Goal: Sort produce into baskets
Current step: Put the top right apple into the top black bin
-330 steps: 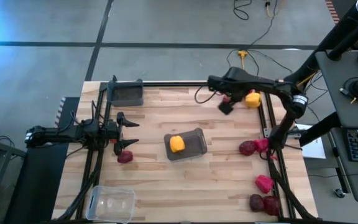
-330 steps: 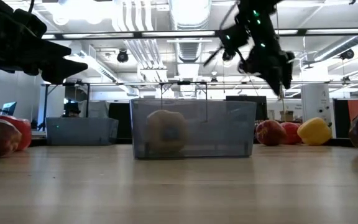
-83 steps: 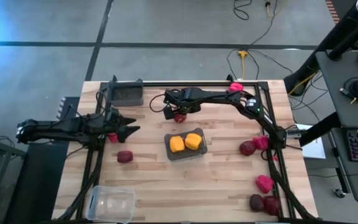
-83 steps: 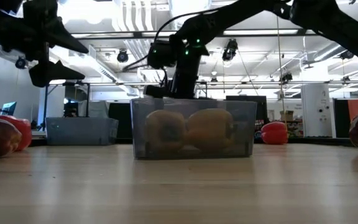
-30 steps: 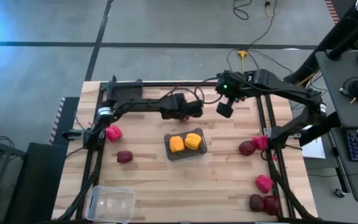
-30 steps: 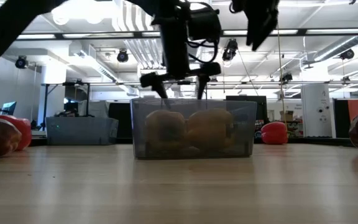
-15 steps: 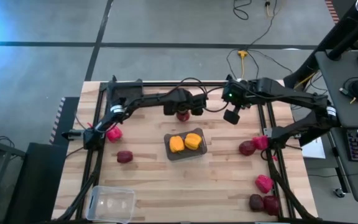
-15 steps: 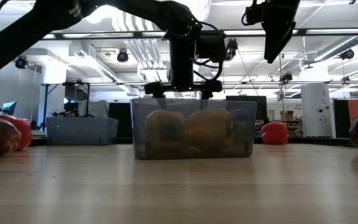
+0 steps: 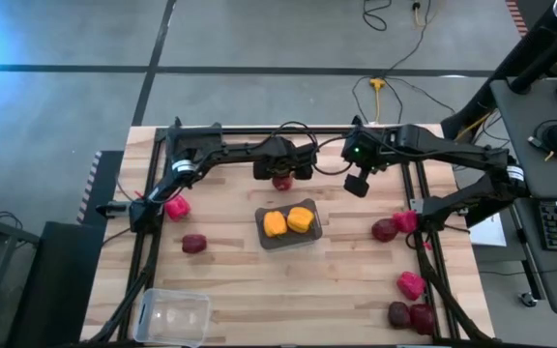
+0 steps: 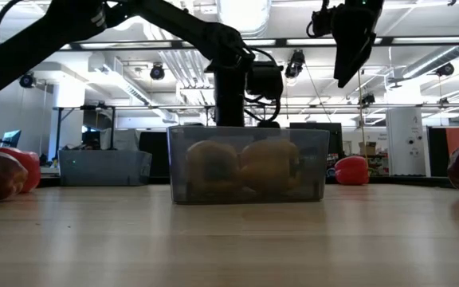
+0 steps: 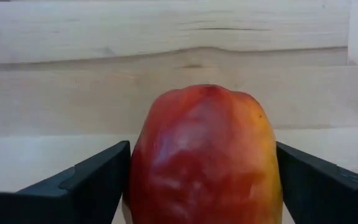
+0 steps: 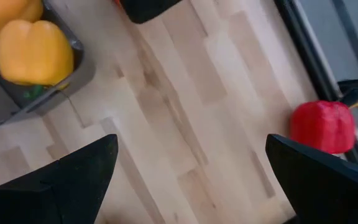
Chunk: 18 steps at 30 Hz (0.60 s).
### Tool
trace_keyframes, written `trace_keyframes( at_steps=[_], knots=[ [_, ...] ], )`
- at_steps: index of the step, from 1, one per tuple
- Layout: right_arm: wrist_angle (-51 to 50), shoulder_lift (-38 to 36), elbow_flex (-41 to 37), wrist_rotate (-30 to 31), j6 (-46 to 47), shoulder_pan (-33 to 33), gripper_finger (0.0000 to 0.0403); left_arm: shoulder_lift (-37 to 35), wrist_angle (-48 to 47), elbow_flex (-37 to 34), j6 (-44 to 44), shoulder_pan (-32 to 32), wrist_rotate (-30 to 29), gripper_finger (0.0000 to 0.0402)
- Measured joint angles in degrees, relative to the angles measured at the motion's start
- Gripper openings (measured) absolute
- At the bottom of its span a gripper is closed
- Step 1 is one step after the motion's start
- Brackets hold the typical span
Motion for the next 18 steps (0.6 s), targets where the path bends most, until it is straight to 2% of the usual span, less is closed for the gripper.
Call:
trace_keyframes(
  at_steps=[6,10,13,18],
  knots=[
    [1.9,0.1,-0.6,-0.6,2.8,0.0,0.0400,-0.2,-0.1,0.2,4.6,-0.3,0.5,0.0313],
    [2.0,0.1,-0.6,-0.6,3.5,0.0,0.0400,-2.5,-5.2,0.8,10.5,-0.3,0.0,0.0310],
    [2.4,0.1,-0.6,-0.6,3.0,0.0,0.0400,-6.5,-9.9,1.2,14.9,0.9,-1.8,0.0313],
    [5.0,0.9,-0.6,-0.6,3.8,0.0,0.0400,-13.4,-19.4,-1.2,21.6,4.9,-9.3,0.0313]
  ],
)
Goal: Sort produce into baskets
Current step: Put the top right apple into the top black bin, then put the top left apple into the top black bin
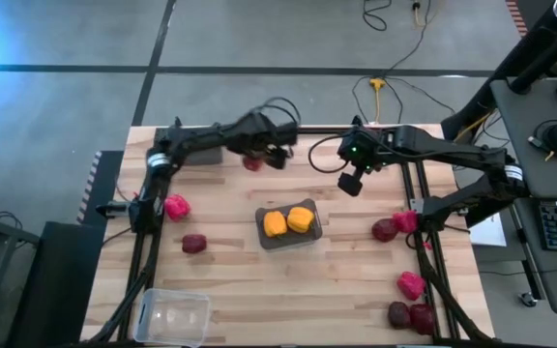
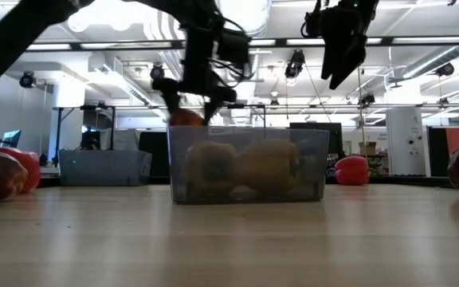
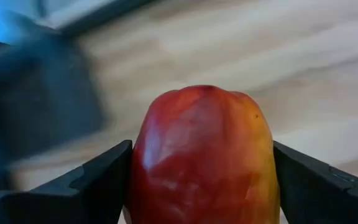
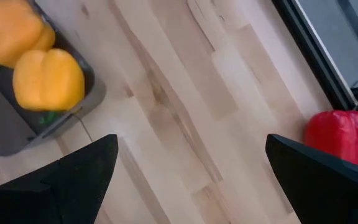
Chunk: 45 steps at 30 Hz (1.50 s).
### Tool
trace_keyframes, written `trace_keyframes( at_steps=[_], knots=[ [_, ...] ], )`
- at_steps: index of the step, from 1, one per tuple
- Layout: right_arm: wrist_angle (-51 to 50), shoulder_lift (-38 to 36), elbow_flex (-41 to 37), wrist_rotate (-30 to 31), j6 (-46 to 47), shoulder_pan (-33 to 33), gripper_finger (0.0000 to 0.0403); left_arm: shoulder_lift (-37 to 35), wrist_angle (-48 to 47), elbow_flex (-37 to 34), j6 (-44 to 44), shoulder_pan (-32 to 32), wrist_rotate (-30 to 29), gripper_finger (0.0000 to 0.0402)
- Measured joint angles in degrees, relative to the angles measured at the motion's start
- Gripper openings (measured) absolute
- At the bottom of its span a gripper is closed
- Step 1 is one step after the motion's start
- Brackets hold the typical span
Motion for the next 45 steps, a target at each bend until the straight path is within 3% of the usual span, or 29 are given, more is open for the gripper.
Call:
trace_keyframes(
  at_steps=[9,14,20,30,37,41,45],
  knots=[
    [1.9,1.9,0.0,-1.5,15.5,0.3,0.0400,-15.8,4.7,-19.4,11.2,16.8,-1.0,0.0314],
    [3.6,3.5,0.0,-1.7,20.6,1.5,0.0400,-21.9,14.6,-28.9,14.9,25.3,-0.6,0.0314],
    [5.2,6.0,0.0,-1.7,25.1,4.3,0.0400,-20.5,22.2,-35.1,17.1,31.9,9.2,0.0318],
    [5.9,7.6,0.0,-1.5,29.7,7.4,0.0400,-16.7,26.8,-35.0,18.8,32.4,9.6,0.0380],
    [5.9,7.0,0.0,-1.5,27.3,7.9,0.0400,-17.8,21.7,-29.4,20.2,31.3,9.5,0.0389],
    [5.6,7.0,0.0,-1.5,24.0,7.9,0.0400,-21.7,18.8,-24.7,20.2,26.6,9.6,0.0384],
    [5.4,7.0,0.0,-1.7,19.4,7.9,0.0400,-25.8,14.2,-21.7,23.6,15.8,12.4,0.0380]
  ],
)
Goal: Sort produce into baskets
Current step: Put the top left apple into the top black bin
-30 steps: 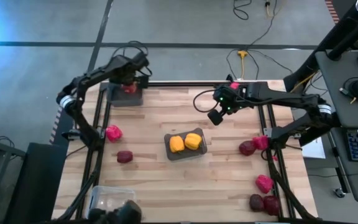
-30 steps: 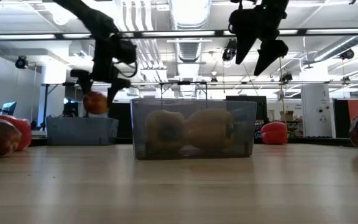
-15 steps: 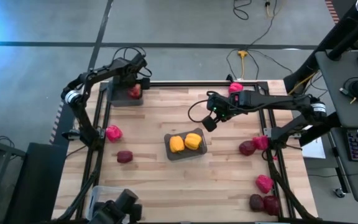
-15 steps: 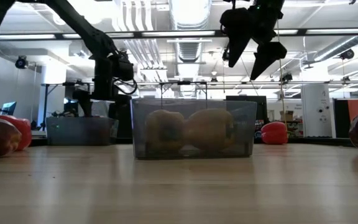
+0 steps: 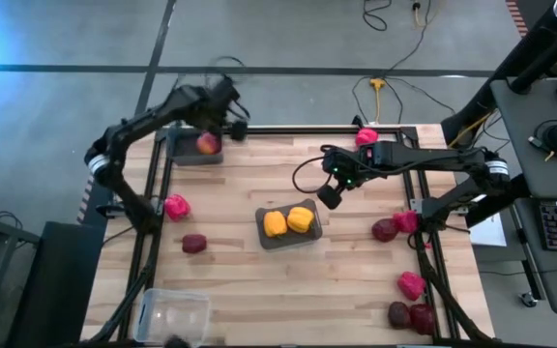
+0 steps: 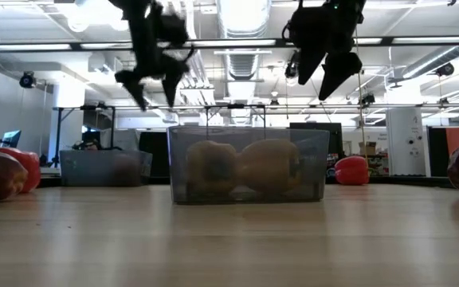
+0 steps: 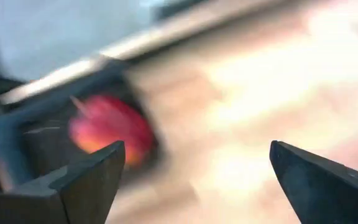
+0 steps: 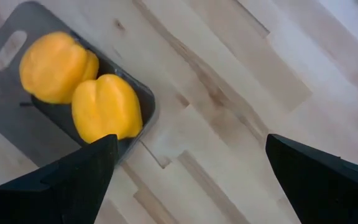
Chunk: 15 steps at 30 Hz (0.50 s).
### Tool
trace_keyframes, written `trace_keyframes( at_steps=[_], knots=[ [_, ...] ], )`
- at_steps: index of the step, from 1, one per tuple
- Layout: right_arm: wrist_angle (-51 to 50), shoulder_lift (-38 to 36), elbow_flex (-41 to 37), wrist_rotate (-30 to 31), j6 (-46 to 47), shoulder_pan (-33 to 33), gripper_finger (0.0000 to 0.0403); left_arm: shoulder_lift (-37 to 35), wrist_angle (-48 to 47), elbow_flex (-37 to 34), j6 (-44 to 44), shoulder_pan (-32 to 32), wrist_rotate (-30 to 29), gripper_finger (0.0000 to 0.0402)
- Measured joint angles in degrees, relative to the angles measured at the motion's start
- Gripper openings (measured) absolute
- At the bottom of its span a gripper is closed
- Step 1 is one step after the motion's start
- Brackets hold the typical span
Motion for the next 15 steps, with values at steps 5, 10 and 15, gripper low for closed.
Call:
trace_keyframes(
  at_steps=[5,10,15],
  knots=[
    [0.0,0.0,0.0,-2.8,-8.4,0.5,0.0400,-3.2,-11.9,-0.2,0.5,-18.1,0.8,0.0380],
    [0.0,0.0,0.0,-2.9,-15.8,2.3,0.0400,-3.5,-23.5,-2.5,-6.8,-34.5,4.5,0.0380],
    [0.2,0.0,0.0,-2.8,-16.6,4.5,0.0400,-3.5,-23.4,-6.8,-9.1,-45.7,9.3,0.0380]
  ],
)
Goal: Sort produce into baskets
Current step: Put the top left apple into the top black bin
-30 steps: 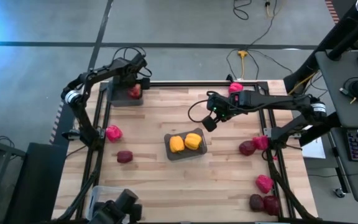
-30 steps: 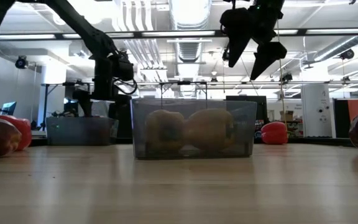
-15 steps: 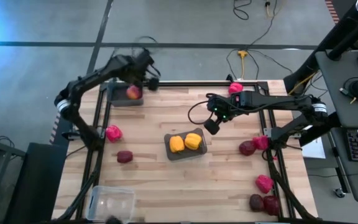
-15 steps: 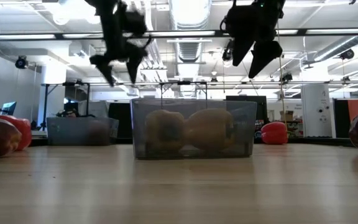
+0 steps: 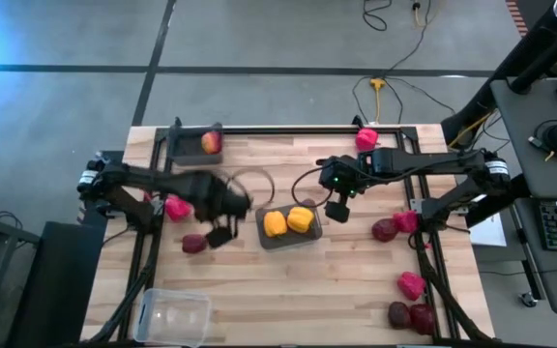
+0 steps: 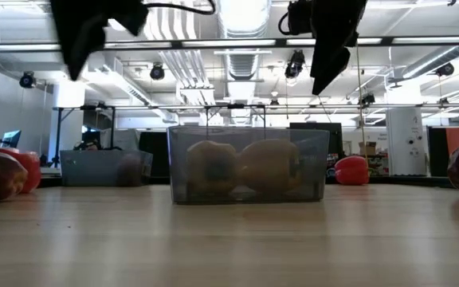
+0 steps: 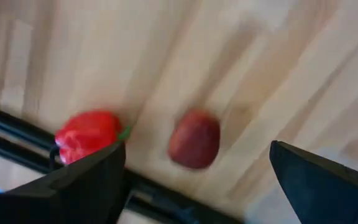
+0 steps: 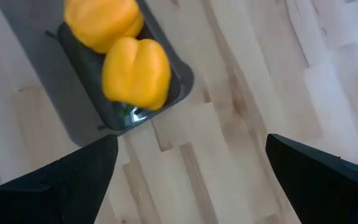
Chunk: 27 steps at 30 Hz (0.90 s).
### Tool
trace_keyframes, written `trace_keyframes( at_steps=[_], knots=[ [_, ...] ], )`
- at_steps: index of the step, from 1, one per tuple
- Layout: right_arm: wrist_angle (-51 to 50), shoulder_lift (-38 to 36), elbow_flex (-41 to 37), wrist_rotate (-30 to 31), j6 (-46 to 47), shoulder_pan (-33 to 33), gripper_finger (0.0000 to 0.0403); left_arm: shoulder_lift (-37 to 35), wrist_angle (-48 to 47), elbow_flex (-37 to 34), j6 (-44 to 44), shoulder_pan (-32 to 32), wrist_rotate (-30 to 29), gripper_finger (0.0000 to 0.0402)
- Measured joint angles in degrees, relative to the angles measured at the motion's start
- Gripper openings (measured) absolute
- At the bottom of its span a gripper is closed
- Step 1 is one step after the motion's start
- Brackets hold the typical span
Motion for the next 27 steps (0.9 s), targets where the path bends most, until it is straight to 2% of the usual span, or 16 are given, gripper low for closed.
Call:
trace_keyframes(
  at_steps=[5,10,15,19,27],
  knots=[
    [-0.2,-0.1,0.0,0.0,8.2,4.3,0.0400,-0.8,1.6,-10.2,4.4,-4.4,1.7,0.0380],
    [-0.1,0.1,0.0,0.0,20.2,9.6,0.0400,-2.8,6.7,-20.3,2.6,-4.9,0.3,0.0384],
    [0.3,0.6,0.0,1.4,32.5,14.6,0.0400,-3.0,12.1,-24.8,5.0,-5.0,0.0,0.0390],
    [0.6,1.2,0.0,4.0,41.8,18.4,0.0400,-3.0,16.8,-28.9,7.0,-5.3,2.5,0.0391],
    [2.3,3.1,0.0,5.1,49.3,21.4,0.0400,-3.0,23.6,-33.5,7.8,-10.1,3.0,0.0391]
  ],
)
